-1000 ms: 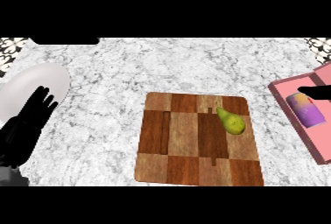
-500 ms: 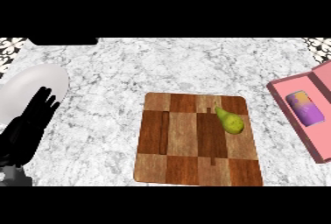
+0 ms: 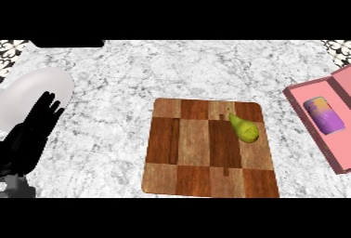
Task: Pick the can from the cutting board and place it in the cardboard box
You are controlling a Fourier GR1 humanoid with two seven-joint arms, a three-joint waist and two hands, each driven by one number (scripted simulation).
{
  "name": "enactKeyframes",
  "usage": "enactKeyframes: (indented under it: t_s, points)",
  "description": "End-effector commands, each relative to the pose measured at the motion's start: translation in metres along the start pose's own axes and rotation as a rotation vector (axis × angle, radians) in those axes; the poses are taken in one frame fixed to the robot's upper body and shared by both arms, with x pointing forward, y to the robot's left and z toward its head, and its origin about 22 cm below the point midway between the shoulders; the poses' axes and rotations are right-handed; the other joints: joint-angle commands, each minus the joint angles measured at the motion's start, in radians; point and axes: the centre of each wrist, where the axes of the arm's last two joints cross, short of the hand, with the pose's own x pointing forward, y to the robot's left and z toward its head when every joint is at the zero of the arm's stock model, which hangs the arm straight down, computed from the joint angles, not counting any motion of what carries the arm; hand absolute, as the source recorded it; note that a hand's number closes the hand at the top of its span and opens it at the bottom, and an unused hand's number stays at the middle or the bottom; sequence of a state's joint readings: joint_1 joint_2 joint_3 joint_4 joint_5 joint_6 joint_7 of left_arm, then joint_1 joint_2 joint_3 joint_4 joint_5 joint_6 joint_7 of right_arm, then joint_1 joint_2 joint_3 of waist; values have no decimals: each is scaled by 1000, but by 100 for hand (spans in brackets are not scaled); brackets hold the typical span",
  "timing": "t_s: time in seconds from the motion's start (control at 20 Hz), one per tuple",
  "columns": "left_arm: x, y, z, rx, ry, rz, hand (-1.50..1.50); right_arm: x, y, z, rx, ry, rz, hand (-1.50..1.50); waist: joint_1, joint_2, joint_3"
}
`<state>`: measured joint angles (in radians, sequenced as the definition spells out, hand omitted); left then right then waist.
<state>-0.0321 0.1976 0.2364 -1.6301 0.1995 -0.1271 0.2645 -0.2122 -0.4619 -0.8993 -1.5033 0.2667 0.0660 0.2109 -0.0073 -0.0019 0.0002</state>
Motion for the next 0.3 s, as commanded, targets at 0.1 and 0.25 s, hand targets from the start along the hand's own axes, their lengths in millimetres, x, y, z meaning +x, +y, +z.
enactKeyframes:
  t_s: [0.1, 0.25]
  points:
    - [17, -15, -20, 4, -17, -17, 0, -9, -45, 6, 33, -30, -4, -150, -1, 1, 0]
    - [0, -9, 7, 13, 4, -19, 0, -21, -52, 6, 34, -23, 17, -150, 6, 1, 0]
